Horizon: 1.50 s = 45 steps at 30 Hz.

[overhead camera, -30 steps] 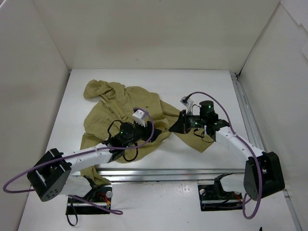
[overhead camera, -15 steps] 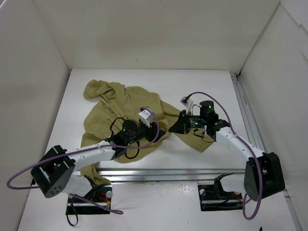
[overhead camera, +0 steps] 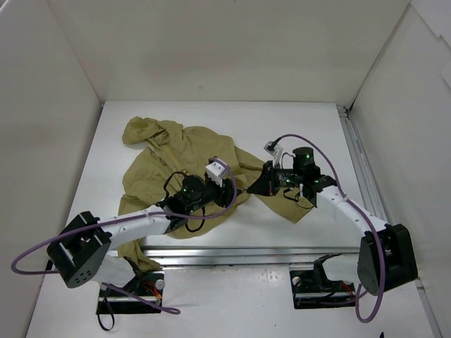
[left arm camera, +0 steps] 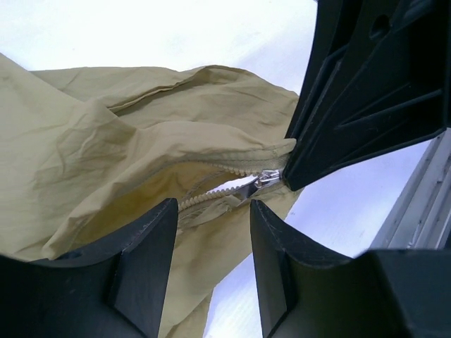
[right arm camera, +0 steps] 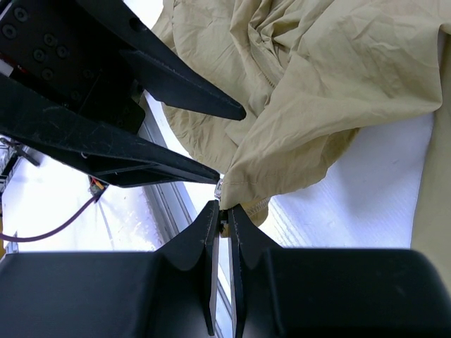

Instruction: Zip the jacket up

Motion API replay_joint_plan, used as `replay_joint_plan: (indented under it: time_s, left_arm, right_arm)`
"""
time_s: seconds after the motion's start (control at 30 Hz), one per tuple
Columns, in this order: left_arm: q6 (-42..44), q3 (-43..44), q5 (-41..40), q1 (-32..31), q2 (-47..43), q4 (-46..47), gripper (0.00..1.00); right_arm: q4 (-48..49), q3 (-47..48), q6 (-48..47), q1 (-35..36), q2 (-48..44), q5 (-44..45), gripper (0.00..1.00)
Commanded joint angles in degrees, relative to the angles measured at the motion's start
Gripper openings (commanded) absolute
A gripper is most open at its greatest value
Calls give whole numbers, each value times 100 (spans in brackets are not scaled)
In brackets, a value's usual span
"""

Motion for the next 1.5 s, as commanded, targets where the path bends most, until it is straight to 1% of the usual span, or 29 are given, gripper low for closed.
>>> replay_joint_plan:
  time_s: [0.0,0.3,0.4,0.5,0.63,1.1,1.23,1.33,1.37,1.43,1.47]
  left_arm:
    - [428,320,-451,-167,-32,407,41]
    - [631,250,-514,-281,65,601,39]
    - [657,276,-549,-281,144,610,36]
    - [675,329,-470,-281,188,680,30]
    - [710,373,-417,-281,188,750,27]
    - [693,338,-294,-281,-49,865,27]
    - [719,347,-268,-333,-84,865,25]
    - [763,373,-268,-334,-120,777,21]
    - [763,390,-268,-334,-128,742,17]
    - [772,399,-268,-334,-120,742,13]
    - [780,408,-268,-334,-137,742,7]
  right_arm:
    - [404,124,57,-31,-215,-230,0]
    - [404,168,109,-31,-277,-221,0]
    - [404,168,118,-48,-286,-229,0]
    - [404,150,127,-31,-329,-238,0]
    - [404,142,109,-40,-373,-230,0]
    - [422,115,92,-31,-365,-238,0]
    - [422,98,92,-39,-365,-229,0]
    - [422,106,92,-31,-373,-212,0]
    - [413,115,92,-57,-365,-203,0]
    - [422,115,92,-30,-365,-194,0]
    - [422,115,101,-31,-365,-203,0]
